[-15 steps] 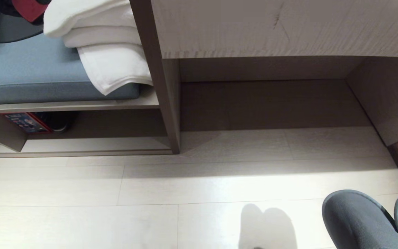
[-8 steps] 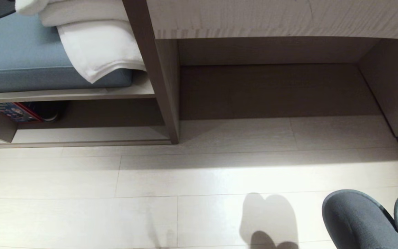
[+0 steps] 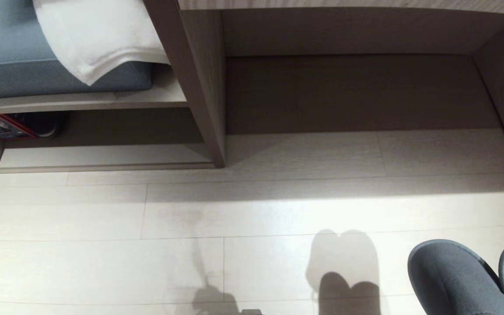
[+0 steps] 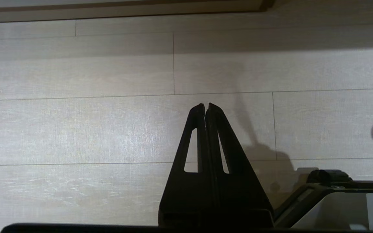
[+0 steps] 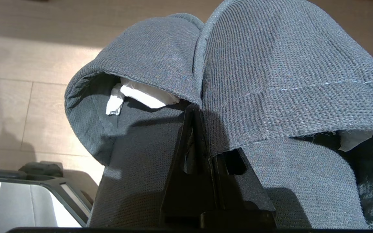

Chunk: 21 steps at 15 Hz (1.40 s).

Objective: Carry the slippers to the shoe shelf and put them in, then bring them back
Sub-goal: Place the slippers on the floor

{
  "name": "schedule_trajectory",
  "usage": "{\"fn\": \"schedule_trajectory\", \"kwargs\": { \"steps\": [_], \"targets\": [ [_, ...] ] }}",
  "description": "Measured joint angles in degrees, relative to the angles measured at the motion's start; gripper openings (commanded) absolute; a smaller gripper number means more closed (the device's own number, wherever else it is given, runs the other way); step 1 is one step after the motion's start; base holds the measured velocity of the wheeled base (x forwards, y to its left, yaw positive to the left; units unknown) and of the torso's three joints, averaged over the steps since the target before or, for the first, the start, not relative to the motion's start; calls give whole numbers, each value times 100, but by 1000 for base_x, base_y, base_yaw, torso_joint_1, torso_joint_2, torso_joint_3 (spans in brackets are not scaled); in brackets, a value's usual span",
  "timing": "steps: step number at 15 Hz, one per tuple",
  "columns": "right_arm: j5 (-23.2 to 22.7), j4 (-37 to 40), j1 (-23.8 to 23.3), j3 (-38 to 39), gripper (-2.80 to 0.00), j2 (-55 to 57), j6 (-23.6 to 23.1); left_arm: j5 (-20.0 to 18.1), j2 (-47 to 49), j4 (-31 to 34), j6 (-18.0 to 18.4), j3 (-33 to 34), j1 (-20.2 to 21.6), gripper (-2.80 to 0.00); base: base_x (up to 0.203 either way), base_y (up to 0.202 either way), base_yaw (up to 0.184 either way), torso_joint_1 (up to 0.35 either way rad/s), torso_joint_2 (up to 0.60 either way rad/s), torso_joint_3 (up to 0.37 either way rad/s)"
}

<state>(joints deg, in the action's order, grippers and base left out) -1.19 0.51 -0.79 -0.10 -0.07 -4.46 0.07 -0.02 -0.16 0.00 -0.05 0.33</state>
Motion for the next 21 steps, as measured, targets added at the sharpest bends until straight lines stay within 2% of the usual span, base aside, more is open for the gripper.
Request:
{"fn": "schedule_trajectory", "kwargs": {
  "steps": [21],
  "targets": [
    [0, 0, 0, 0, -280, 0, 4, 0, 2, -2, 10, 0, 0, -280, 0, 0, 0, 2, 4, -199]
  ]
}}
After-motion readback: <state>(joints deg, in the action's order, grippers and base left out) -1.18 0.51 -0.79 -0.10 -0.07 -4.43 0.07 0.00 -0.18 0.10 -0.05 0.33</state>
